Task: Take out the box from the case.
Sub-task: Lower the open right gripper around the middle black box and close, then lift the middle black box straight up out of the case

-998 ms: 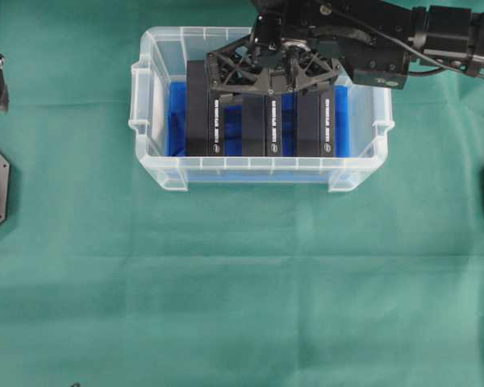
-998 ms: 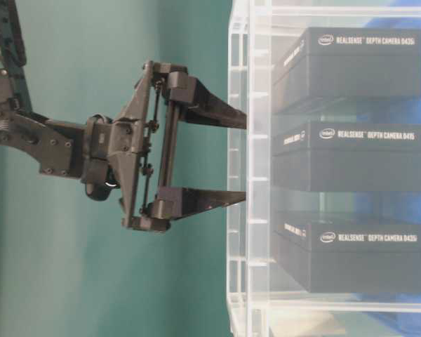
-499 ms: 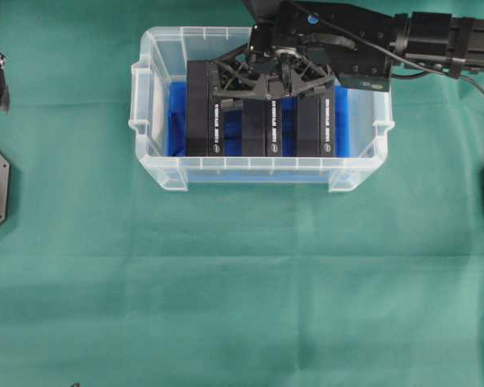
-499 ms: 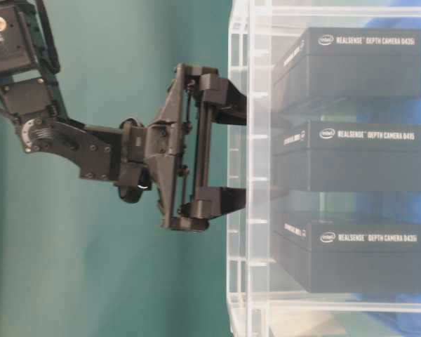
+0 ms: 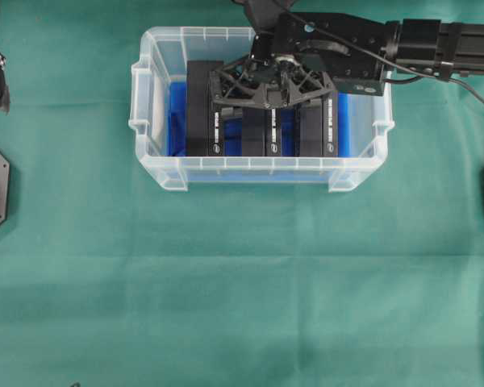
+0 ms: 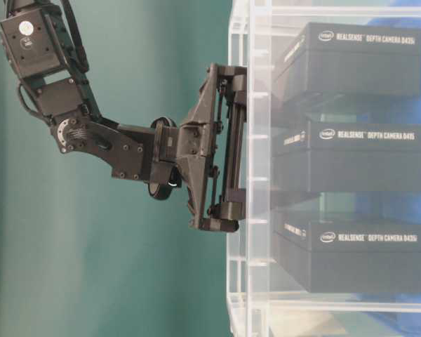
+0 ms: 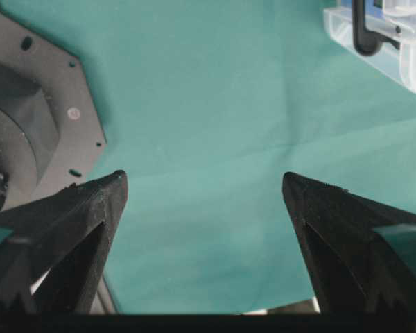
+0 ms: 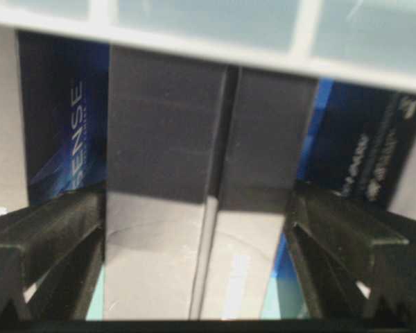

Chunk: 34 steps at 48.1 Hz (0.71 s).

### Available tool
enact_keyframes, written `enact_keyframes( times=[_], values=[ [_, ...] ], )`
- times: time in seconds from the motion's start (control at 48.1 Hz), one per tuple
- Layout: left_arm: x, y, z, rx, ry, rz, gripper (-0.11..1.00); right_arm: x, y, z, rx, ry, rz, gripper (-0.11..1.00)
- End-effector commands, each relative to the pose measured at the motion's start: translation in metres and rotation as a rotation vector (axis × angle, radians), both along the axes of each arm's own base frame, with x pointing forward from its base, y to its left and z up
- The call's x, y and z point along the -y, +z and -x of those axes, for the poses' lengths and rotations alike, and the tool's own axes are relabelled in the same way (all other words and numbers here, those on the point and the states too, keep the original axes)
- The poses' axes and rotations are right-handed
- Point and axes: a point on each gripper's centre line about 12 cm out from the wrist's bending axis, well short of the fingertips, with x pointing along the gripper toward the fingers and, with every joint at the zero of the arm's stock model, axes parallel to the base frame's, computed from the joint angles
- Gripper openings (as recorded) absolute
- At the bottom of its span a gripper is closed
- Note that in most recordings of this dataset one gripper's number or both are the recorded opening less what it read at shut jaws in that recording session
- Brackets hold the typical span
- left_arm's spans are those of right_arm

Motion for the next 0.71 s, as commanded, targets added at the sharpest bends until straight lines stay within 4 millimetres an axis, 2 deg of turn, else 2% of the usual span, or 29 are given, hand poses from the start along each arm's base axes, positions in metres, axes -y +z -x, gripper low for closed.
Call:
enact_keyframes(
  times=[0.0, 0.333, 0.395, 0.52, 0.686],
  values=[
    [-0.0012, 0.0035, -0.0003, 0.012, 0.003, -0.008, 0.98, -0.0022, 0.0106, -0.0022, 0.031, 0.002, 0.003, 0.95],
    [-0.0011, 0.0033, 0.0001, 0.013, 0.007, -0.007, 0.98, -0.0044, 0.0098, -0.0034, 0.031, -0.006, -0.015, 0.93],
    [-0.0011, 0.0033, 0.0001, 0.013, 0.009, -0.007, 0.98, -0.0053, 0.0095, -0.0040, 0.031, -0.007, -0.018, 0.88],
    [-0.0011, 0.0033, 0.0001, 0.013, 0.009, -0.007, 0.98, -0.0079, 0.0123, -0.0057, 0.036, -0.005, -0.025, 0.68],
    [-0.0012, 0.0030, -0.0003, 0.011, 0.010, -0.006, 0.98, -0.0090, 0.0126, -0.0033, 0.010, -0.024, -0.039, 0.68]
  ],
)
